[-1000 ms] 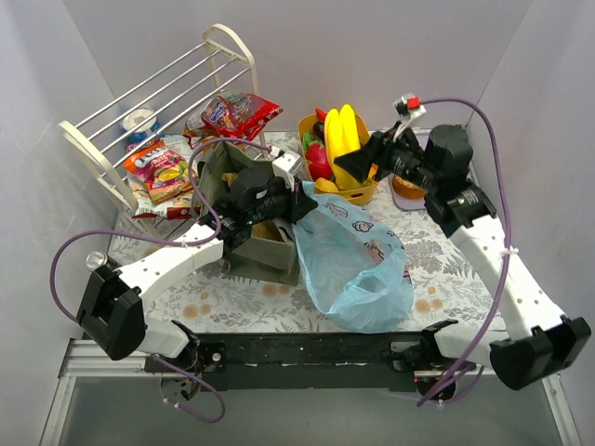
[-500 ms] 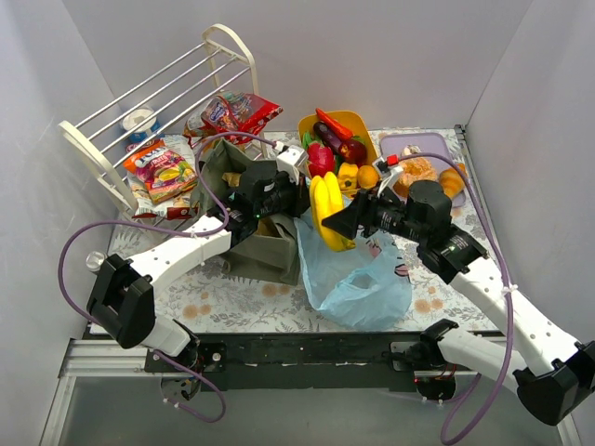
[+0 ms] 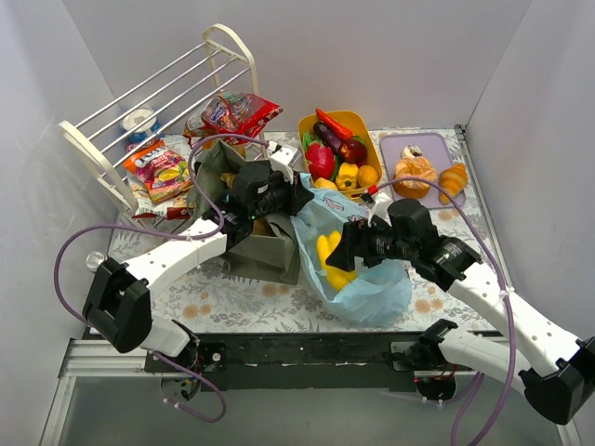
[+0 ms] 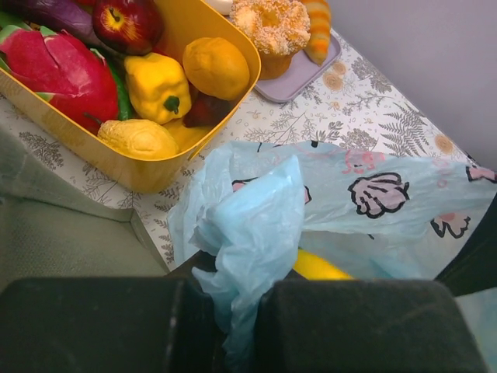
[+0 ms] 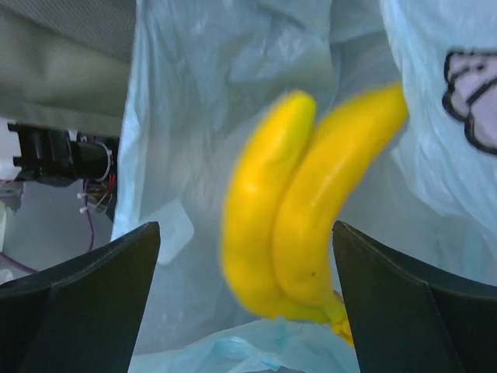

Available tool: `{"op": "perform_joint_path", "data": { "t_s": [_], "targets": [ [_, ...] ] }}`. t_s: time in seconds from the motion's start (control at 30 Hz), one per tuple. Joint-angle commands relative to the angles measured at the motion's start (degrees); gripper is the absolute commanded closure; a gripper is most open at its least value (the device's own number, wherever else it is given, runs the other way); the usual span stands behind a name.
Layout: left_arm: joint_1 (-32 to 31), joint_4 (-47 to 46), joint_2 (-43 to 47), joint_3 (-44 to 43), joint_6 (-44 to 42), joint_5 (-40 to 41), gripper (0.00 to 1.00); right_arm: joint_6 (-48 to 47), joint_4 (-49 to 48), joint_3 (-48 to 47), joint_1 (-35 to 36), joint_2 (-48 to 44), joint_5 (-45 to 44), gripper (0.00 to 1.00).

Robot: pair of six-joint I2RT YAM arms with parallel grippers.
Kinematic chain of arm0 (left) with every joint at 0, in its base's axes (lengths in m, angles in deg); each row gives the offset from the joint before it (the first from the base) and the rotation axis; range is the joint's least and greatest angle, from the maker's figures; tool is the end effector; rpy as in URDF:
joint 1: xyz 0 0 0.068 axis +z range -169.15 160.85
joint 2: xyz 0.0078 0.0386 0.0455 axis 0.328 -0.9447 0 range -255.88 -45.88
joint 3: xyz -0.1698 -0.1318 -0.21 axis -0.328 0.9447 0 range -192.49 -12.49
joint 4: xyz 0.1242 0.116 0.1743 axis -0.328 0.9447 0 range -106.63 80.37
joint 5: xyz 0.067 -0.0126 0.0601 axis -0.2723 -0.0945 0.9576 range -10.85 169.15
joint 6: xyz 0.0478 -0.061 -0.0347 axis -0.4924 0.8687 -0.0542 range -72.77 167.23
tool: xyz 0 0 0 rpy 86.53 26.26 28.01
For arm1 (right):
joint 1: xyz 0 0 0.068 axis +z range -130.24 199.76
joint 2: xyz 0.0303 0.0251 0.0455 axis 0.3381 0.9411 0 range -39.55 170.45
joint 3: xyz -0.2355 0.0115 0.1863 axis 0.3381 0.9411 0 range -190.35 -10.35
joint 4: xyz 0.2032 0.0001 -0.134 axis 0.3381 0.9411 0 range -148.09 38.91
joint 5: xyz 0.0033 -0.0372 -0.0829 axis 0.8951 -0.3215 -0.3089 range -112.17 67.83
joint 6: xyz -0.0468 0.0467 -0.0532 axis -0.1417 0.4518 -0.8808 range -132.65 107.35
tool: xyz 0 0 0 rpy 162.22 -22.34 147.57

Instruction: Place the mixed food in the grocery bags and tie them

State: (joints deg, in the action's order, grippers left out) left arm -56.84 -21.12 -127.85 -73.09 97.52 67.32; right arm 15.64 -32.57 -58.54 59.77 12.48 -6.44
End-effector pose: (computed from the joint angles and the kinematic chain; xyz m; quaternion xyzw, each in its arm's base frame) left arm 0.2691 -0.2272 0.3341 -0.0267 0.8010 -0.4710 0.3687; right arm 0.1374 0.1417 0.3174 -0.1560 0.8436 0.3784 0.3475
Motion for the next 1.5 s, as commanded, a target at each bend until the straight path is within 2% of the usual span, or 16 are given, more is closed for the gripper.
{"op": "perform_joint_path", "data": {
  "t_s": [0.0,0.07,0.2,0.3,0.33,0.4,0.43,0.5,0.63,0.73,0.97,1.17,1.33,1.47],
  "targets": [
    [0.9,-2.3,4.2,3.0,-1.5,-0.8,1.0,-5.3,4.4,-13.9,0.1,4.3,-6.0,0.02],
    [0.9,-2.4,4.7,3.6,-1.5,-1.3,1.0,-7.2,6.4,-22.5,-0.1,8.2,-8.5,0.01],
    [0.9,-2.5,5.2,4.3,-1.6,-2.1,1.0,-10.7,5.8,-30.5,-2.5,12.2,-11.7,0.07],
    [0.8,-2.7,5.2,4.7,-1.5,-2.7,1.0,-12.8,4.3,-32.3,-11.9,15.4,-11.2,0.14],
    [0.9,-2.6,5.2,4.9,-1.5,-2.8,1.0,-13.2,2.0,-31.9,-17.6,17.2,-10.8,0.17],
    [0.8,-2.9,5.2,4.9,-1.4,-3.4,1.0,-13.3,-0.8,-29.2,-23.3,19.5,-8.4,0.21],
    [0.8,-2.9,5.2,5.0,-1.3,-3.5,1.0,-13.0,-2.9,-28.6,-28.7,22.4,-6.9,0.22],
    [0.8,-3.3,5.5,5.3,-1.3,-3.7,1.0,-12.5,-4.5,-27.6,-33.4,25.6,-2.6,0.25],
    [0.8,-3.5,5.7,5.5,-1.6,-3.8,1.0,-13.6,-7.0,-28.3,-41.4,34.6,-5.3,0.27],
    [0.8,-3.4,5.9,5.6,-1.8,-3.8,1.0,-14.3,-7.0,-30.5,-44.8,40.3,-6.5,0.27],
    [0.8,-3.4,6.0,5.5,-1.7,-4.4,1.0,-16.7,-6.7,-34.8,-47.0,49.9,-10.2,0.28],
    [0.8,-3.5,6.1,5.6,-1.7,-4.4,1.0,-17.2,-9.9,-37.4,-47.6,55.5,-8.8,0.28],
    [0.8,-3.5,6.1,5.7,-1.8,-4.6,1.0,-15.6,-9.9,-40.1,-48.3,59.8,-9.0,0.28],
    [0.8,-3.4,6.1,5.7,-1.9,-4.7,1.0,-14.1,-6.9,-41.8,-48.3,62.0,-12.3,0.26]
  ]
}}
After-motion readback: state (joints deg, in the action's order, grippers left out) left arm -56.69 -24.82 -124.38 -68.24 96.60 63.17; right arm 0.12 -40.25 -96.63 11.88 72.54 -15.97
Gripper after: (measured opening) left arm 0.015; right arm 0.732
